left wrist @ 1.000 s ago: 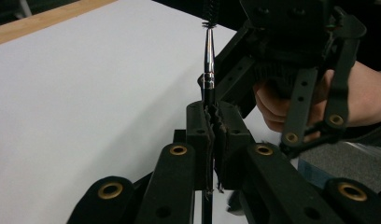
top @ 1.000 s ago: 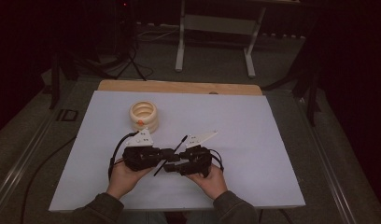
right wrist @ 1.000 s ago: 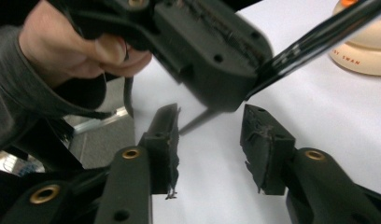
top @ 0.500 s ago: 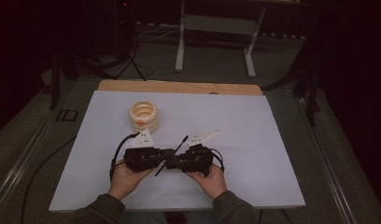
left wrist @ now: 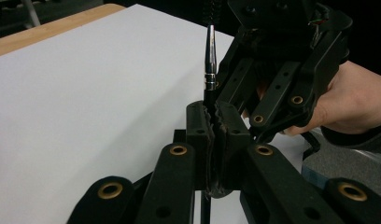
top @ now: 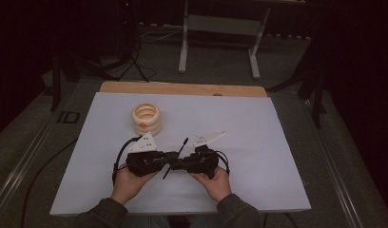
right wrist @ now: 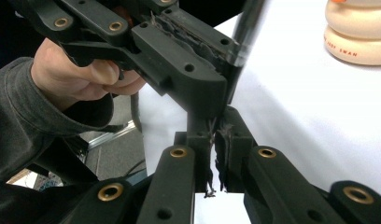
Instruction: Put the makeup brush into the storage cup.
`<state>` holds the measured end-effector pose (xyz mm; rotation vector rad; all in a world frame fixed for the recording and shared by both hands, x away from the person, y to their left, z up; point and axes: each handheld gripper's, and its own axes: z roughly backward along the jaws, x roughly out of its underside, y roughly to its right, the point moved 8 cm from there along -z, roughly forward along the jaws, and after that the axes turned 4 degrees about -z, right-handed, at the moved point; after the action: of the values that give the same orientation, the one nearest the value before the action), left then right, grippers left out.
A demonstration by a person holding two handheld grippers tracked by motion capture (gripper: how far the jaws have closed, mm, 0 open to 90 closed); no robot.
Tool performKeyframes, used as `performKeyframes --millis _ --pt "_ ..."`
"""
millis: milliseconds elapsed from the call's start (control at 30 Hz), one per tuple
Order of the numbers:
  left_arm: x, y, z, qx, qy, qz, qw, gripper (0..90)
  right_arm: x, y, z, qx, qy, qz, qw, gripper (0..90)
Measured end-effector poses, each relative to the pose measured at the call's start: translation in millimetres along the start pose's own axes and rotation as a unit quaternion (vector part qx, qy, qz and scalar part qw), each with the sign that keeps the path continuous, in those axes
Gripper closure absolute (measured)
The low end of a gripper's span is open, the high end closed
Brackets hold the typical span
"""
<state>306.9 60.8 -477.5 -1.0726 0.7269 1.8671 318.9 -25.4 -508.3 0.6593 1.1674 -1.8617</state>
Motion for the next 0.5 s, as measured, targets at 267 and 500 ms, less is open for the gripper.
performKeyframes --millis 267,500 --pt "1.4 -0.1 1.5 0.001 -0.003 0.002 1.0 84.7 0.6 -0.2 -0.7 0.011 -0.01 0.003 0.9999 85.4" --pt "6.9 -3.5 10.4 -0.006 -0.006 0.011 0.9999 76.8 2.5 3.6 2.3 0.026 -0.02 0.003 0.9995 85.4"
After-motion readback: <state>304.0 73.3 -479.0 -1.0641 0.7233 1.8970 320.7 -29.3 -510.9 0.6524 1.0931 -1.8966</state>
